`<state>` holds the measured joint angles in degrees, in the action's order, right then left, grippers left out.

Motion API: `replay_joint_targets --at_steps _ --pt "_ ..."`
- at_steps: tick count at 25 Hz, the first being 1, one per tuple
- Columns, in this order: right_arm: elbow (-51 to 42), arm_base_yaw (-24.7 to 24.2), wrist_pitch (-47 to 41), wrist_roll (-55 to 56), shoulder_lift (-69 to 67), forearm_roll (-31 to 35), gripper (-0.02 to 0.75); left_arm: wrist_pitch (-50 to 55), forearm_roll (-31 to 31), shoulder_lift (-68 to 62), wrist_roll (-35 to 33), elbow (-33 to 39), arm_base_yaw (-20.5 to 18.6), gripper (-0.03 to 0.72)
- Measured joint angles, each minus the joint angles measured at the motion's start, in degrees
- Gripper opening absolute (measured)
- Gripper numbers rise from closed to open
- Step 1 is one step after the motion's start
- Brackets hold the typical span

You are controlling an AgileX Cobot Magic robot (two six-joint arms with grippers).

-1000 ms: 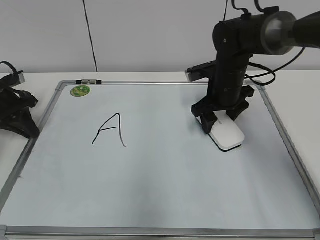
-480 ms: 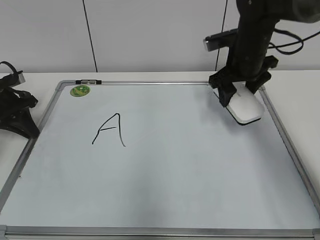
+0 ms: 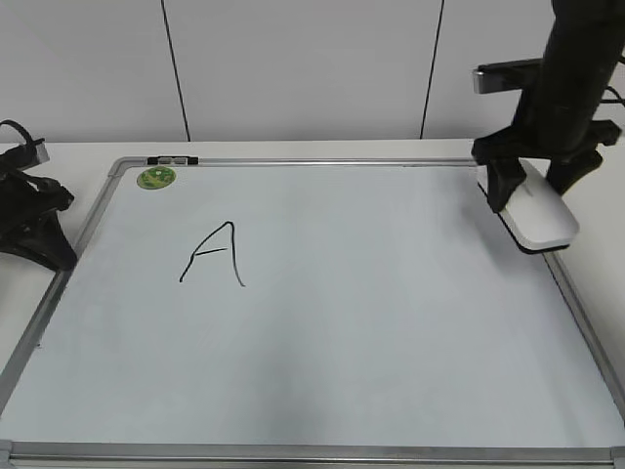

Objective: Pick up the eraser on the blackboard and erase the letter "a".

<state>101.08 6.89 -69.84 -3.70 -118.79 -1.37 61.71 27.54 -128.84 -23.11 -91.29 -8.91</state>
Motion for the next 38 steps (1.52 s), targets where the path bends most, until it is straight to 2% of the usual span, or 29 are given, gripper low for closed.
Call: replay_joint_targets --at_steps 5,10,15,23,38 --pt "-7.51 -2.27 0.74 1.44 1.36 0.1 0.525 0.0 0.0 0.0 0.0 0.0 0.0 0.044" --pt "-13.48 -2.37 7.3 2.68 1.48 1.37 0.525 0.0 0.0 0.0 0.0 0.0 0.0 0.044" --pt "-14.24 -2.37 11.47 4.32 1.48 1.37 0.525 0.1 0.0 0.0 0.0 0.0 0.0 0.044" --pt "-14.24 -4.37 12.19 8.46 1.48 0.28 0.525 0.1 0.0 0.0 0.0 0.0 0.0 0.045" --pt "-14.24 -5.44 12.57 4.8 1.06 4.03 0.524 0.1 0.0 0.0 0.0 0.0 0.0 0.045"
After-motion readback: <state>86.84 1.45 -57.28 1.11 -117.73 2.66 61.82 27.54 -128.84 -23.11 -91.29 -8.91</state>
